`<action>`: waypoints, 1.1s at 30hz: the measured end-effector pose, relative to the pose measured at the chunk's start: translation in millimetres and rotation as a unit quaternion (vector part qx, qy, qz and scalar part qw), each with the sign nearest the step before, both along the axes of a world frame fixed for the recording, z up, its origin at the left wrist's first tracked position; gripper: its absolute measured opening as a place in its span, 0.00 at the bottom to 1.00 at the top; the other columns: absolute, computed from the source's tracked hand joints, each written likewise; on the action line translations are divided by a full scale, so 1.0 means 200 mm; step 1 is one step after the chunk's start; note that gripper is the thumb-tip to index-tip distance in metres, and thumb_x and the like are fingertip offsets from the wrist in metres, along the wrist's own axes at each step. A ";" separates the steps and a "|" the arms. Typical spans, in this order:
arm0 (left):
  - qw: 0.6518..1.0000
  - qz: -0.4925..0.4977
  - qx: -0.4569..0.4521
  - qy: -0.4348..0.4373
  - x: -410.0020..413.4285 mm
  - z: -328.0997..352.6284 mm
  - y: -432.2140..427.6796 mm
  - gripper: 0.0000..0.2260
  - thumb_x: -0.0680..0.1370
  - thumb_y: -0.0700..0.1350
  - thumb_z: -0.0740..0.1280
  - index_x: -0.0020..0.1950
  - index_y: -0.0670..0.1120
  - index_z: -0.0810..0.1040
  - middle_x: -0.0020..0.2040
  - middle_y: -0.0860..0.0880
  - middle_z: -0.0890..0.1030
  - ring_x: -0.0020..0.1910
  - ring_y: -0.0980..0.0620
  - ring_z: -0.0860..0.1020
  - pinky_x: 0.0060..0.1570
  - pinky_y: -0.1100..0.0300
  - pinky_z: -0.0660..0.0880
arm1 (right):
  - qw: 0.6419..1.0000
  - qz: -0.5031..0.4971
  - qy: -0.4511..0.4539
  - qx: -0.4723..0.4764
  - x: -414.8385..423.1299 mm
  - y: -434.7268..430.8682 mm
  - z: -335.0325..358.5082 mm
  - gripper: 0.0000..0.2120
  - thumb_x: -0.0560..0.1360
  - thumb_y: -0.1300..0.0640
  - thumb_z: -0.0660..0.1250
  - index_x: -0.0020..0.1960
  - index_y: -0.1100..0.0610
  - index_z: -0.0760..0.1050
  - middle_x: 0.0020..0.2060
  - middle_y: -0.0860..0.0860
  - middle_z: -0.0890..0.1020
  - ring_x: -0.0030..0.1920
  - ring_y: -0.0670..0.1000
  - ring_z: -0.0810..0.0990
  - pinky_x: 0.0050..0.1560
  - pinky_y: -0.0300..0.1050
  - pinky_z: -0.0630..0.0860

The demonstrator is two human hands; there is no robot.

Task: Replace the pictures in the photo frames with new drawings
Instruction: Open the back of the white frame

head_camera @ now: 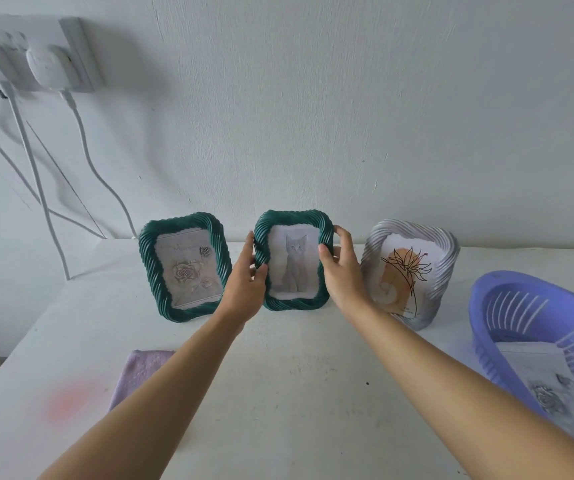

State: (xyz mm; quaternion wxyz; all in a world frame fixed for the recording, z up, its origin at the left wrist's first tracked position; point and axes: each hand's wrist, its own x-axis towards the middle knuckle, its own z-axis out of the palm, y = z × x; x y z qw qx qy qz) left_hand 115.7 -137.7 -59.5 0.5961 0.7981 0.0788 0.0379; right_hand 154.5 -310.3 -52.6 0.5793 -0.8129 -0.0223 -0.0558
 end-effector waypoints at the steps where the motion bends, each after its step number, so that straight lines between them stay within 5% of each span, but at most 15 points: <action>1: 1.000 -0.002 0.001 0.000 -0.01 0.01 0.00 0.30 0.85 0.39 0.57 0.81 0.61 0.49 0.74 0.47 0.70 0.67 0.46 0.75 0.64 0.48 0.76 | 1.000 0.000 -0.001 -0.006 -0.01 0.00 0.00 0.20 0.83 0.53 0.58 0.74 0.49 0.61 0.39 0.48 0.75 0.37 0.49 0.73 0.40 0.43 0.69; 4: 1.000 -0.003 -0.007 -0.014 -0.04 0.04 0.00 0.31 0.85 0.39 0.58 0.82 0.58 0.47 0.79 0.49 0.63 0.76 0.49 0.65 0.72 0.51 0.66 | 1.000 0.008 -0.010 -0.012 -0.02 -0.01 0.01 0.24 0.83 0.51 0.58 0.78 0.48 0.58 0.53 0.47 0.80 0.52 0.49 0.79 0.54 0.45 0.73; 6: 0.999 -0.003 0.000 -0.034 -0.06 0.06 0.00 0.31 0.84 0.40 0.59 0.82 0.58 0.49 0.80 0.51 0.61 0.77 0.51 0.63 0.76 0.48 0.63 | 1.000 0.022 -0.017 -0.014 -0.04 -0.01 0.02 0.26 0.83 0.50 0.58 0.79 0.48 0.55 0.71 0.49 0.73 0.70 0.48 0.71 0.70 0.45 0.66; 9: 0.998 0.004 0.020 -0.058 -0.11 0.08 0.01 0.30 0.84 0.43 0.61 0.81 0.59 0.51 0.80 0.54 0.61 0.77 0.52 0.63 0.75 0.48 0.63 | 0.999 0.034 -0.033 -0.012 -0.09 -0.03 0.08 0.27 0.83 0.51 0.58 0.80 0.49 0.55 0.77 0.48 0.63 0.76 0.46 0.62 0.75 0.44 0.60; 13: 0.994 0.004 0.017 -0.105 -0.18 0.16 0.00 0.26 0.83 0.44 0.64 0.78 0.58 0.61 0.76 0.54 0.68 0.73 0.55 0.68 0.69 0.55 0.70 | 0.997 0.036 -0.070 0.014 -0.18 -0.08 0.17 0.21 0.82 0.52 0.61 0.75 0.49 0.64 0.73 0.49 0.70 0.73 0.44 0.67 0.70 0.37 0.66; 16: 0.990 0.009 0.032 -0.138 -0.23 0.26 -0.03 0.14 0.82 0.42 0.64 0.66 0.56 0.75 0.60 0.53 0.80 0.58 0.57 0.79 0.56 0.58 0.78 | 0.994 0.015 -0.108 0.024 -0.24 -0.16 0.22 0.13 0.82 0.54 0.62 0.67 0.50 0.72 0.61 0.49 0.80 0.62 0.45 0.78 0.54 0.26 0.71; 19: 0.990 -0.026 0.013 -0.135 -0.26 0.33 -0.11 0.05 0.83 0.42 0.64 0.54 0.50 0.78 0.37 0.50 0.79 0.37 0.55 0.79 0.46 0.47 0.78 | 0.988 -0.017 -0.147 0.039 -0.30 -0.27 0.25 0.07 0.80 0.53 0.63 0.56 0.50 0.76 0.47 0.47 0.83 0.50 0.51 0.83 0.50 0.49 0.80; 21: 0.990 -0.055 -0.009 -0.128 -0.27 0.35 -0.18 0.03 0.83 0.41 0.64 0.52 0.47 0.78 0.32 0.50 0.75 0.33 0.55 0.75 0.44 0.48 0.77 | 0.986 -0.042 -0.152 0.049 -0.33 -0.36 0.27 0.04 0.79 0.55 0.65 0.52 0.51 0.77 0.44 0.49 0.83 0.47 0.53 0.83 0.48 0.54 0.79; 25: 0.991 -0.076 -0.045 -0.099 -0.24 0.33 -0.38 0.05 0.82 0.41 0.64 0.53 0.46 0.79 0.41 0.41 0.80 0.39 0.53 0.80 0.45 0.58 0.76 | 0.980 -0.115 -0.157 0.030 -0.37 -0.57 0.25 0.05 0.79 0.59 0.66 0.50 0.50 0.78 0.44 0.47 0.83 0.47 0.49 0.83 0.48 0.48 0.78; 28: 0.990 -0.079 -0.075 -0.087 -0.16 0.27 -0.52 0.08 0.82 0.41 0.65 0.56 0.51 0.80 0.50 0.44 0.82 0.48 0.51 0.80 0.49 0.58 0.76 | 0.973 -0.169 -0.157 0.014 -0.38 -0.69 0.21 0.06 0.79 0.62 0.66 0.51 0.52 0.77 0.47 0.46 0.82 0.50 0.48 0.81 0.47 0.40 0.77; 33: 0.991 -0.096 -0.048 -0.082 -0.06 0.19 -0.73 0.18 0.81 0.48 0.67 0.71 0.56 0.71 0.68 0.55 0.73 0.67 0.56 0.72 0.64 0.60 0.69 | 0.976 -0.182 -0.122 -0.020 -0.31 -0.77 0.17 0.16 0.78 0.62 0.66 0.65 0.52 0.73 0.62 0.48 0.76 0.64 0.46 0.73 0.65 0.52 0.73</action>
